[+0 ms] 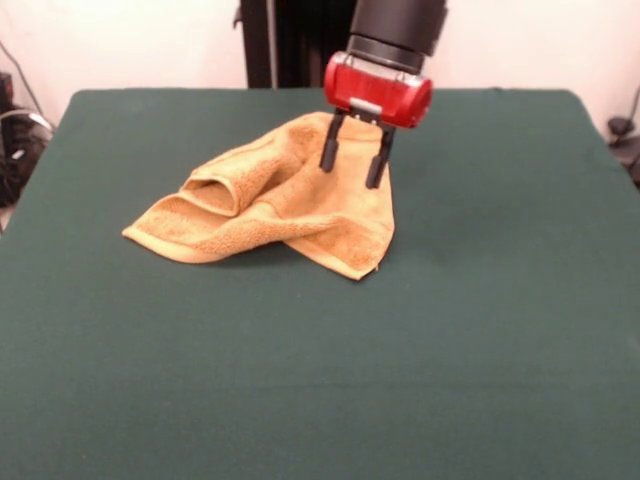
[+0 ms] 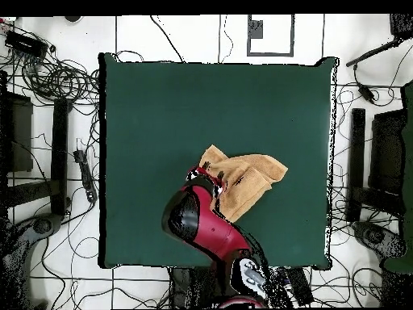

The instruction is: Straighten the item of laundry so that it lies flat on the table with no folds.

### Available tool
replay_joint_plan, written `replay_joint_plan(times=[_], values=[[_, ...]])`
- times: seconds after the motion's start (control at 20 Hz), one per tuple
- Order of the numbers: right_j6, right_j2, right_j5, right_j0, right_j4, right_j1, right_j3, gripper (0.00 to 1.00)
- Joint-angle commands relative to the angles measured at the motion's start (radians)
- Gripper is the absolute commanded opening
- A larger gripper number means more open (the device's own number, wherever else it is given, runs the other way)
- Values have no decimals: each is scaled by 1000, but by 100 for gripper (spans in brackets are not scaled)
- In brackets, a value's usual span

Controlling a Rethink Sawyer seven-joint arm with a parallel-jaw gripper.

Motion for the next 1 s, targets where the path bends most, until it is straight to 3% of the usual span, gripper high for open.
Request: replay_joint_plan(times=[0.05,0.4,0.55,1.0], values=[[299,94,66,65,122,5,-26,100],[290,93,11,66,121,90,-115,100],[298,120,-36,26,65,148,-160,100],[260,114,-10,-17,19,201,-224,100]])
